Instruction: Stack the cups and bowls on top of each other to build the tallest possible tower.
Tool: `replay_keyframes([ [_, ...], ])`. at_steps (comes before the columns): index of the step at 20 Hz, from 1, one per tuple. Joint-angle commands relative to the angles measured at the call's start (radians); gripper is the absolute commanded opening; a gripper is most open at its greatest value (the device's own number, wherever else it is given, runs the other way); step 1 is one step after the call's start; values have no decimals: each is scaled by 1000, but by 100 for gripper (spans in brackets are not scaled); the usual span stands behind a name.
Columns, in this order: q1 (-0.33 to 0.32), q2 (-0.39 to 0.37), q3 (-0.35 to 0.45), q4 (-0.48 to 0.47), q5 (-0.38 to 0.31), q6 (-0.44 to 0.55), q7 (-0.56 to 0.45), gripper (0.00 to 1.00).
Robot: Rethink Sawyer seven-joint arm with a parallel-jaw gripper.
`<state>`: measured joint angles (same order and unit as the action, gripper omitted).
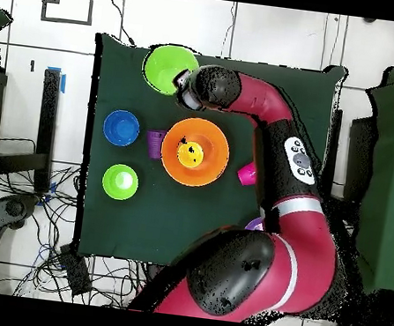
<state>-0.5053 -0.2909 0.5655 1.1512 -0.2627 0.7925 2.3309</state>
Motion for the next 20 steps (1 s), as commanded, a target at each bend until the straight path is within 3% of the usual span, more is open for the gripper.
replay_keyframes([
  [1, 9, -81, 10, 71, 41, 99, -57, 0],
  [13, 2, -83, 12, 63, 55, 121, -127, 0],
  [20, -57, -157, 49, 211, 50, 34, -162, 0],
])
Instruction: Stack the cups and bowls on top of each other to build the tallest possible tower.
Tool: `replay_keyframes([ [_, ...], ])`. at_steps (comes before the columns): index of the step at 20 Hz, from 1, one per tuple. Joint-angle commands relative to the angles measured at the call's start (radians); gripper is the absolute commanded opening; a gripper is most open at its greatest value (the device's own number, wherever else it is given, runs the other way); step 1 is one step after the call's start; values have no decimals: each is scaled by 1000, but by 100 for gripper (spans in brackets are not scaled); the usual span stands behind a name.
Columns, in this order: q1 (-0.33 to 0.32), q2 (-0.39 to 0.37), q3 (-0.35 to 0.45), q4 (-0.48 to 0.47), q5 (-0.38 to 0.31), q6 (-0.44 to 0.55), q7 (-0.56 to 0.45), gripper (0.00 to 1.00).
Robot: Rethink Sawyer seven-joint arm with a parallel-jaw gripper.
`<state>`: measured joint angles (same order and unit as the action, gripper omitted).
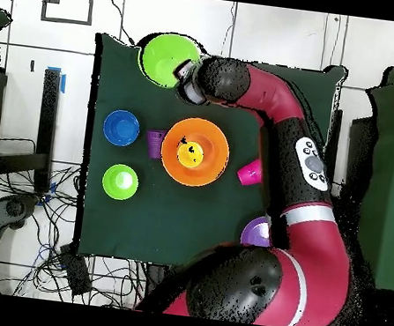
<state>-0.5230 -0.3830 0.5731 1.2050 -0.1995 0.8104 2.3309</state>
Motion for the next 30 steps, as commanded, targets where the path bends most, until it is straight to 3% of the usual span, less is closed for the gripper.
replay_keyframes([
  [1, -43, -68, 42, 168, -17, 5, -161, 0],
  [10, -79, -117, 57, 320, -72, -200, -97, 0],
  [30, -144, -265, 111, 427, 2, -166, -86, 0],
])
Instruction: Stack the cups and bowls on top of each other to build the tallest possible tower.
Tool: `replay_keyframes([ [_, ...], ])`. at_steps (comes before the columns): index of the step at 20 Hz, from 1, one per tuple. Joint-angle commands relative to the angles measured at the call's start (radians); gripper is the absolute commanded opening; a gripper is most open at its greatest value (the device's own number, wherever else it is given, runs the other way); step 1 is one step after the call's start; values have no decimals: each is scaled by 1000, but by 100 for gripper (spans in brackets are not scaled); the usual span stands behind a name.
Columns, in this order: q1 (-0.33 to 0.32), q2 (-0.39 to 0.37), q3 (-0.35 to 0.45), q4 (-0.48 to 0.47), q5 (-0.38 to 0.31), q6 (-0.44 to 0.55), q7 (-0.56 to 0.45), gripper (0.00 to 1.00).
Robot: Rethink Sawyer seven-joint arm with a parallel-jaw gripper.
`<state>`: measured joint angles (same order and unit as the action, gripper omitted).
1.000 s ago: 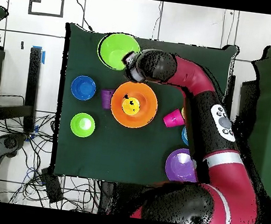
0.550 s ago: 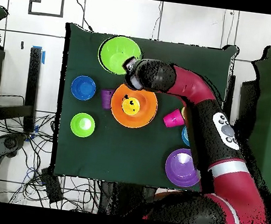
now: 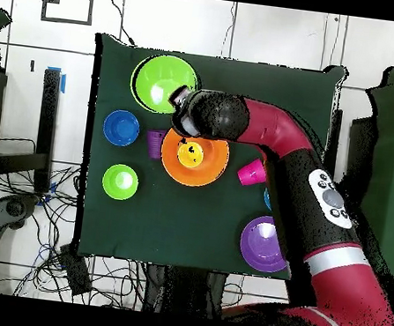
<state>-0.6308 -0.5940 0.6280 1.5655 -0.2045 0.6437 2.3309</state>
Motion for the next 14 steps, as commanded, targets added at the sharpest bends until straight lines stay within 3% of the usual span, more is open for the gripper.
replay_keyframes([
  [1, -45, -67, 64, 83, 10, -2, -86, 0],
  [14, -153, -12, 179, 159, -50, -155, -120, 0],
])
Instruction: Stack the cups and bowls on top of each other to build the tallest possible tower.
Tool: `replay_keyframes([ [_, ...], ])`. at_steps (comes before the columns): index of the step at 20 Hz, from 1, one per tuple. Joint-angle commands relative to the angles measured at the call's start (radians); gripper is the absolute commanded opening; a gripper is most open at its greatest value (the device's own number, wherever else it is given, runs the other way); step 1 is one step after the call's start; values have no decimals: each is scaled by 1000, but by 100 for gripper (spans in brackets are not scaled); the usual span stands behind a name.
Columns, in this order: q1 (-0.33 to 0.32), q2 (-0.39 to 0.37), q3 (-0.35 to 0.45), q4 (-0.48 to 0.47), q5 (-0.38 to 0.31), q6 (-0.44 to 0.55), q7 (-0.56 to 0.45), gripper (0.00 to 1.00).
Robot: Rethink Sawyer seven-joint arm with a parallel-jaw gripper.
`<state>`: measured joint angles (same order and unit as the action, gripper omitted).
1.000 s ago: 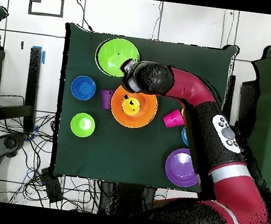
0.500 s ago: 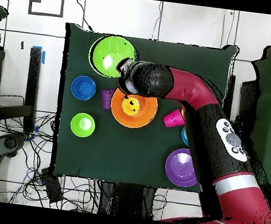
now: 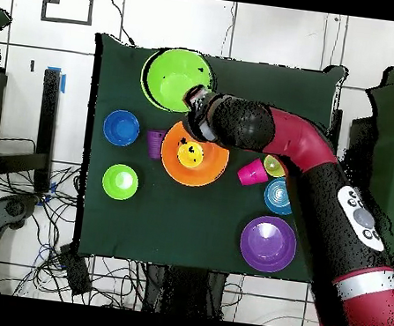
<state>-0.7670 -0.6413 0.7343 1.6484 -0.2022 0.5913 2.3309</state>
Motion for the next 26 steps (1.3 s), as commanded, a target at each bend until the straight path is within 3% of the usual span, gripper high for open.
replay_keyframes([
  [1, -19, 37, 79, 75, -58, -108, -123, 0],
  [11, -36, 35, 100, 88, -115, -173, -120, 0],
  [18, -77, -12, 115, 98, -115, -143, -114, 0],
  [21, -127, -40, 130, 123, -105, -105, -133, 0],
  [26, -303, -77, 223, 243, -107, -44, -228, 0],
])
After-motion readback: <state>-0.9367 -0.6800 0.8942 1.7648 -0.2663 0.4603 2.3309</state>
